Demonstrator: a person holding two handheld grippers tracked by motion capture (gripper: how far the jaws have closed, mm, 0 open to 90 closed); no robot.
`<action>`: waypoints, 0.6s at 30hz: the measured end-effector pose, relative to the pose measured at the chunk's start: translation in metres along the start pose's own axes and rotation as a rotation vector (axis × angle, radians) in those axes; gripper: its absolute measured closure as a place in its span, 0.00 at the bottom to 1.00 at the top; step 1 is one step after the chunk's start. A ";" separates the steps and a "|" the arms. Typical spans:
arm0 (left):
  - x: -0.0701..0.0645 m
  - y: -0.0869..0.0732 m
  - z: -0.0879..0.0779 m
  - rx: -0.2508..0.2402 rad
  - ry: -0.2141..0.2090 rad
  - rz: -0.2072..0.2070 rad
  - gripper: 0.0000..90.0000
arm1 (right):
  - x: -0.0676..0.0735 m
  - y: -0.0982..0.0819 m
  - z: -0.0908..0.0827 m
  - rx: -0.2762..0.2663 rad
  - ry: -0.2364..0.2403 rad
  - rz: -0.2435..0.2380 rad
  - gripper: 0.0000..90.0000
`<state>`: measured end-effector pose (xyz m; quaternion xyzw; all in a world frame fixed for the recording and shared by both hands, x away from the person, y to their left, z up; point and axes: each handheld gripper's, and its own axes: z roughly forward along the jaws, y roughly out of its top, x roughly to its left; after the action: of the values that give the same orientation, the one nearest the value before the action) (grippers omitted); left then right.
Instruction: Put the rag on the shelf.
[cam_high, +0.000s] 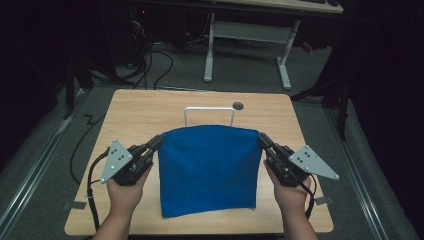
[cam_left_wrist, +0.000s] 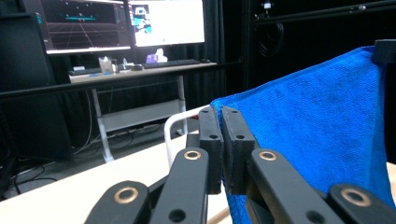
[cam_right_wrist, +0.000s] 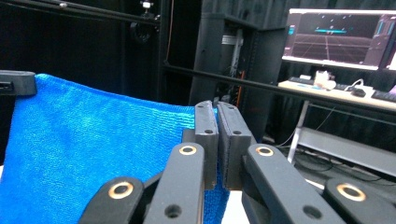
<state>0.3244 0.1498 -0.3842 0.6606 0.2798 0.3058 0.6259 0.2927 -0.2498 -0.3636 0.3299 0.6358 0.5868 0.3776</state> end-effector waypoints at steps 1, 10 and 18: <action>0.002 0.001 0.003 -0.002 0.003 0.003 0.98 | -0.002 0.002 0.002 -0.006 -0.006 -0.002 0.98; 0.021 0.023 0.025 -0.031 0.019 0.048 0.98 | -0.025 0.018 0.026 0.008 -0.030 0.011 0.98; 0.045 0.034 0.057 -0.001 0.057 0.094 0.98 | -0.045 0.025 0.047 0.021 -0.044 0.055 0.98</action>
<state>0.3969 0.1441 -0.3496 0.6638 0.2661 0.3539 0.6028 0.3555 -0.2629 -0.3353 0.3640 0.6243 0.5827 0.3718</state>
